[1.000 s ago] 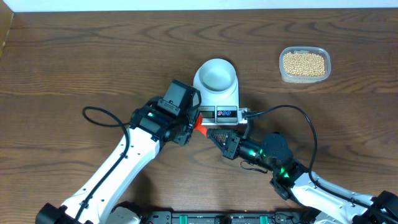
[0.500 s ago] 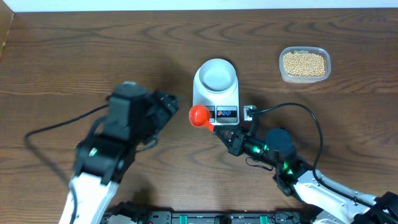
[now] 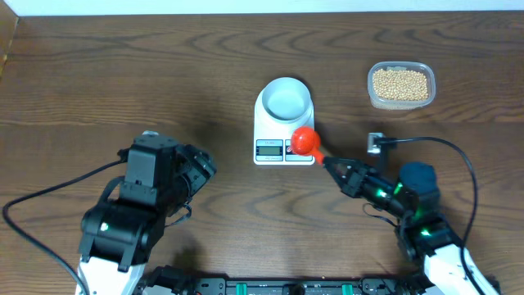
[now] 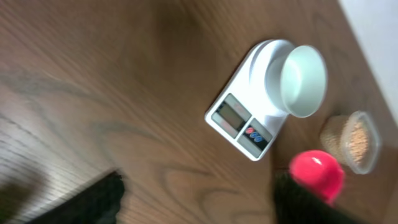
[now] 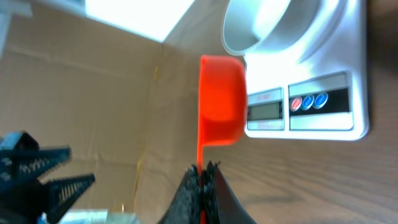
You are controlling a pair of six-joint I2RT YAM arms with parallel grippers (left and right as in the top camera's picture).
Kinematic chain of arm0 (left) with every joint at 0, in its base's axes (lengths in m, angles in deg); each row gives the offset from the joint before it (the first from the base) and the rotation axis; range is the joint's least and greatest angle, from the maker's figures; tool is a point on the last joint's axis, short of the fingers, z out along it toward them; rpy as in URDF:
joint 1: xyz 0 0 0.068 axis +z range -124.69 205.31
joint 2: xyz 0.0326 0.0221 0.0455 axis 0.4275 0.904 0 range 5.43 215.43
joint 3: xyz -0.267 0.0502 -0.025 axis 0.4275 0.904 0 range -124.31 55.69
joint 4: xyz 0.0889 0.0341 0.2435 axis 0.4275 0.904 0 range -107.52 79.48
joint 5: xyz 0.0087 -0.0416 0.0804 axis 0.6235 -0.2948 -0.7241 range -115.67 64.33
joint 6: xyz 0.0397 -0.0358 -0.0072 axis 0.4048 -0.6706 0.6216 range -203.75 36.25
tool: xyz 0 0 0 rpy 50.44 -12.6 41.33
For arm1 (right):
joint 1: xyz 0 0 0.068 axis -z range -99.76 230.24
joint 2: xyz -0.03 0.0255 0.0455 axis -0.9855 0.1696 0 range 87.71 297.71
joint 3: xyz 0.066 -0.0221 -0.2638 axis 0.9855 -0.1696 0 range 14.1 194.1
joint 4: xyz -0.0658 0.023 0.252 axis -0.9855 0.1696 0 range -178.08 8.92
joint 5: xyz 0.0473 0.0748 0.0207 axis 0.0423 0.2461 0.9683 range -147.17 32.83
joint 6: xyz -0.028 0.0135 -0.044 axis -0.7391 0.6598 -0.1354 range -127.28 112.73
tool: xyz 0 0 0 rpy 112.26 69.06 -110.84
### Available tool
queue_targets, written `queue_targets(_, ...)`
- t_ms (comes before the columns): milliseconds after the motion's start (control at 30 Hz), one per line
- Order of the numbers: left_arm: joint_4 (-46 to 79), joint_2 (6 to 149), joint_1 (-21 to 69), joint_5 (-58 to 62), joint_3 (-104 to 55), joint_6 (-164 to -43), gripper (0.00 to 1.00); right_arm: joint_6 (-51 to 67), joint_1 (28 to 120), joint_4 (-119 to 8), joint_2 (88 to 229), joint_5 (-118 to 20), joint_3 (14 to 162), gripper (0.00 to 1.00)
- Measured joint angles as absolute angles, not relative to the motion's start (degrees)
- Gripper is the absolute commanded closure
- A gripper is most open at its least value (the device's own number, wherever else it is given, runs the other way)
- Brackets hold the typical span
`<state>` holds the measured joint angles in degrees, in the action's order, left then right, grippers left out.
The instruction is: Scoop item into bowl and weigh 50g on scale
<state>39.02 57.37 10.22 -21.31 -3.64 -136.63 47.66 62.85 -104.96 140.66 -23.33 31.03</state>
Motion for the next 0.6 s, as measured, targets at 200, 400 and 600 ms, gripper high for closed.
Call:
queue_targets(200,36.61,67.29,8.75,-18.84,-3.64,-130.66,0.93,43.01,72.69,-95.82,132.36,-19.37,31.0,0.98)
queue_targets(400,22.67,81.22,-1.43,-15.3,-3.64,-126.93,0.93,39.99,78.41,-94.38,130.28,-15.94,31.0,0.98)
queue_targets(600,13.55,90.29,-9.81,-17.16,-3.64,-123.6,0.93,37.17,79.05,-94.32,130.28,-15.11,31.0,0.98)
